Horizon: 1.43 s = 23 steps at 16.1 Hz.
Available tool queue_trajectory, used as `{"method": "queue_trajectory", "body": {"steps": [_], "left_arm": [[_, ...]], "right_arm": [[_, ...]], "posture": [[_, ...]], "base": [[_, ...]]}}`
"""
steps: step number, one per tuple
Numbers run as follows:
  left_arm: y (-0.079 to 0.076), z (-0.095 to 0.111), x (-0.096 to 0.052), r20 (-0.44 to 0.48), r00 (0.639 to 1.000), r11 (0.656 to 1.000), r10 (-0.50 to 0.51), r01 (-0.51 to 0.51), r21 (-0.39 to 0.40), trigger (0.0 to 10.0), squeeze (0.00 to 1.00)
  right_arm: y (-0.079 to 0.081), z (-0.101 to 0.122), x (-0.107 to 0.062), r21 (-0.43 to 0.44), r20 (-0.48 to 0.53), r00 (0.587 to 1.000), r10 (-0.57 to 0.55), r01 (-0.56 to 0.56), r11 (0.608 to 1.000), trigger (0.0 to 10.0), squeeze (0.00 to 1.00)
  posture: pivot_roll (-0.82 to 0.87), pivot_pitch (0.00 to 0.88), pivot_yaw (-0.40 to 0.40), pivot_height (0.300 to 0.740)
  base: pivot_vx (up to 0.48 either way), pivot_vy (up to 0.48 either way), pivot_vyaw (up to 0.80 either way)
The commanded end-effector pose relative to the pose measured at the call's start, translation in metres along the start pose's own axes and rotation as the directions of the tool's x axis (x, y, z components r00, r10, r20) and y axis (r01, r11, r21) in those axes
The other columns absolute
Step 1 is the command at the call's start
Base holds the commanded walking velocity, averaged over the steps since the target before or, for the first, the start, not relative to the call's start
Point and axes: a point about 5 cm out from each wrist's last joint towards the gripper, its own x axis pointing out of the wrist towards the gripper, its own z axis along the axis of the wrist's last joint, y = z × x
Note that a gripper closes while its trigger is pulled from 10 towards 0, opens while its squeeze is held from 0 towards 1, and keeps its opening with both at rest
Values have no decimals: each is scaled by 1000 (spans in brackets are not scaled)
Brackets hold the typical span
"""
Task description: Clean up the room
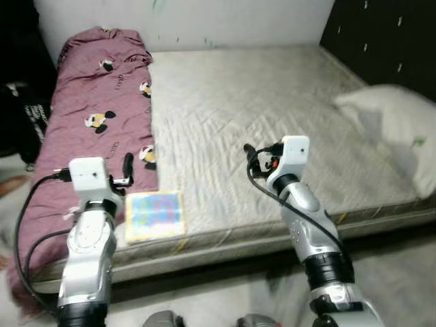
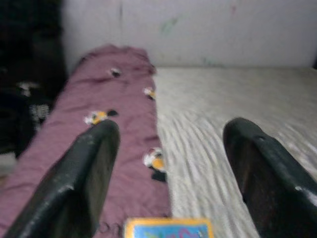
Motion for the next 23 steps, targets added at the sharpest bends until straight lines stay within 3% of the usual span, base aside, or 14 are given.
{"method": "queue_trajectory", "body": {"steps": [1, 14, 16, 23], "left_arm": [[3, -1, 0, -1, 1000, 1000, 16, -16, 26, 10000, 0], [6, 1, 1, 23, 999, 998, 37, -38, 49, 10000, 0], [5, 5, 0, 65, 998, 998, 20, -23, 53, 10000, 0], [2, 7, 0, 72, 997, 999, -19, 16, 48, 10000, 0]], "right_arm": [[-2, 2, 0, 8, 10, 1000, -5, 5, 1000, 10000, 0], [-2, 4, 1, 7, 15, 1000, -3, 3, 1000, 10000, 0], [-2, 4, 1, 6, 15, 1000, -2, 2, 1000, 10000, 0], [-2, 4, 1, 8, 14, 1000, -10, 9, 1000, 10000, 0]], "posture": [[3, 0, -25, 740], [1, 0, -24, 740], [1, 0, -24, 740], [1, 0, -22, 740]], "base": [[0, 472, 0], [0, 472, 0], [0, 120, 0], [0, 0, -61]]}}
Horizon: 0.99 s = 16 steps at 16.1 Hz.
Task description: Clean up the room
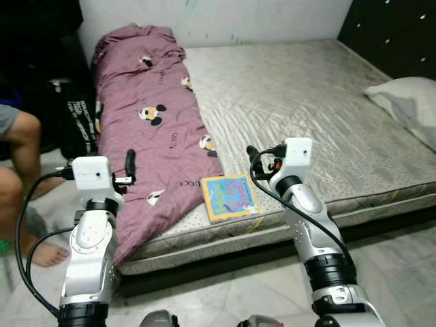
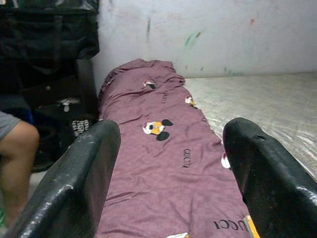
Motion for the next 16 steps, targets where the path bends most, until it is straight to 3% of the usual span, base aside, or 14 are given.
{"method": "queue_trajectory", "body": {"steps": [1, 5, 12, 16], "left_arm": [[-4, 2, 0, 14, 1000, 1000, -20, 20, -4, 10000, 0], [-5, 2, 0, 14, 1000, 1000, -22, 22, -3, 10000, 0], [-6, 3, -1, 25, 999, 999, -44, 44, -6, 10000, 0], [-6, 3, -1, 28, 998, 999, -52, 52, -6, 10000, 0]], "right_arm": [[-4, 3, 0, 2, 11, 1000, -19, 19, 1000, 10000, 0], [-4, 3, 0, 2, 13, 1000, -21, 21, 1000, 10000, 0], [-4, 2, -1, -2, 12, 1000, -21, 21, 1000, 10000, 0], [-3, 2, -1, -2, 10, 1000, -23, 23, 1000, 10000, 0]], "posture": [[1, 0, -22, 740], [1, 0, -22, 740], [3, 0, -18, 740], [5, 0, -17, 740]], "base": [[0, 0, -800], [0, 0, -800], [0, 0, 0], [291, 0, 0]]}}
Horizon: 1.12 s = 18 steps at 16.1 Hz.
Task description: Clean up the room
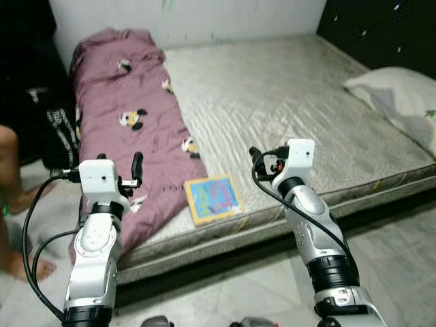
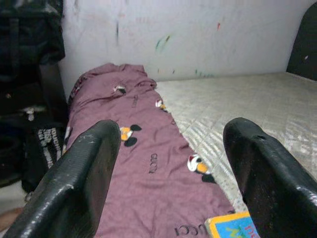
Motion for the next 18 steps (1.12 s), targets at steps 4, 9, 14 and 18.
{"method": "queue_trajectory", "body": {"steps": [4, 9, 14, 18], "left_arm": [[0, 3, 0, 13, 1000, 1000, -15, 15, 6, 10000, 0], [-1, 3, 1, 11, 1000, 1000, -14, 14, 5, 10000, 0], [-1, 3, 0, 8, 1000, 1000, -6, 6, 2, 10000, 0], [1, 2, 0, 4, 1000, 1000, 21, -21, 0, 10000, 0]], "right_arm": [[-2, 2, 0, -5, 10, 1000, -10, 10, 1000, 10000, 0], [-4, 2, -1, -5, 12, 1000, -20, 20, 1000, 10000, 0], [-5, 3, -1, -9, 12, 1000, -24, 24, 1000, 10000, 0], [-6, 3, -1, -10, 11, 1000, -29, 29, 1000, 10000, 0]], "posture": [[5, 0, -15, 740], [3, 0, -15, 740], [4, 0, -15, 740], [4, 0, -18, 740]], "base": [[311, 0, 0], [313, 0, 0], [306, 0, 0], [0, 0, 0]]}}
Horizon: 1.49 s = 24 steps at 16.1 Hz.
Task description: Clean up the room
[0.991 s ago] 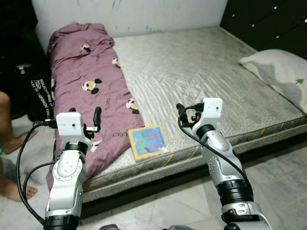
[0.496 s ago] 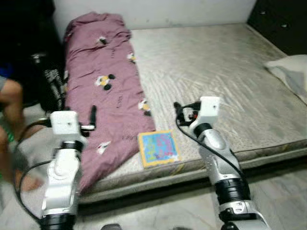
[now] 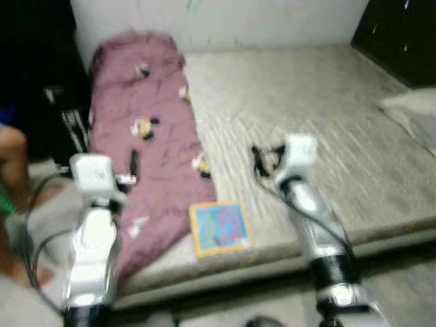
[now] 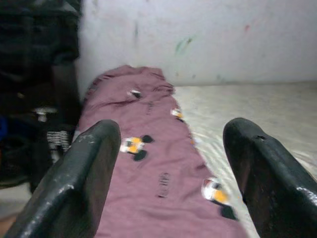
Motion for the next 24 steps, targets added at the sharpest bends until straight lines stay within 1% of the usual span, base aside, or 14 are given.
{"method": "queue_trajectory", "body": {"steps": [1, 3, 5, 6, 8, 9, 11, 13, 14, 15, 16, 18, 21, 24], "left_arm": [[7, 0, 0, -2, 1000, 999, 30, -30, 20, 10000, 0], [9, 0, -1, -4, 999, 999, 37, -37, 18, 10000, 0], [9, -1, -4, -17, 998, 997, 53, -52, 49, 10000, 0], [10, -4, -8, -46, 997, 998, 66, -66, 17, 10000, 0], [12, -5, -17, -53, 997, 998, 54, -56, -35, 10000, 0], [14, -6, -19, -52, 997, 998, 55, -56, -36, 10000, 0], [19, -6, -22, -44, 994, 995, 99, -98, 15, 10000, 0], [21, -5, -24, -33, 993, 993, 117, -117, 0, 10000, 0], [21, -3, -24, -32, 989, 990, 144, -143, 19, 10000, 0], [20, -1, -21, -41, 988, 989, 147, -147, 13, 10000, 0], [17, 0, -23, -39, 993, 994, 111, -111, -14, 10000, 0], [17, 0, -24, -43, 995, 995, 93, -94, -27, 10000, 0], [15, -11, -32, -71, 994, 995, 84, -87, -42, 10000, 0], [14, -19, -37, -111, 990, 993, 87, -95, -69, 10000, 0]], "right_arm": [[1, 2, 0, 5, 6, 1000, -8, 8, 1000, 10000, 0], [0, 1, -1, 5, 5, 1000, -16, 16, 1000, 10000, 0], [-5, -3, -5, 12, -16, 999, -44, 45, 999, 10000, 0], [-7, -4, -9, 7, -12, 999, -46, 46, 999, 10000, 0], [-9, -9, -16, 7, -24, 998, -60, 60, 998, 10000, 0], [-10, -11, -17, 9, -30, 997, -68, 68, 998, 10000, 0], [-14, -15, -21, 8, -45, 996, -80, 80, 997, 10000, 0], [-16, -15, -24, 4, -47, 996, -79, 79, 997, 10000, 0], [-16, -14, -25, 2, -47, 996, -80, 80, 997, 10000, 0], [-14, -11, -23, 1, -36, 996, -77, 77, 997, 10000, 0], [-13, -7, -24, -2, -17, 997, -76, 76, 997, 10000, 0], [-14, -3, -24, 12, 5, 995, -98, 98, 995, 10000, 0], [-16, -5, -34, -61, 21, 994, -105, 106, 992, 10000, 0], [-14, -10, -40, -84, 19, 995, -98, 99, 992, 10000, 0]], "posture": [[4, 0, -18, 740], [2, 0, -16, 740], [-1, 0, -16, 740], [-5, 0, -12, 740], [-9, 0, -4, 740], [-10, 0, -4, 740], [-13, 0, -2, 740], [-13, 1, -7, 740], [-10, 17, -15, 740], [-12, 48, -6, 740], [-8, 31, -14, 740], [-9, 44, -11, 740], [-16, 47, -17, 740], [-21, 44, -15, 740]], "base": [[0, 0, 0], [0, 0, 0], [0, 0, -800], [0, 0, -800], [0, 0, -738], [0, 0, -563], [0, 0, 0], [0, 0, 0], [0, 0, 0], [0, 0, 0], [0, 0, 0], [0, 0, 0], [0, 0, 0], [0, 0, 0]]}}
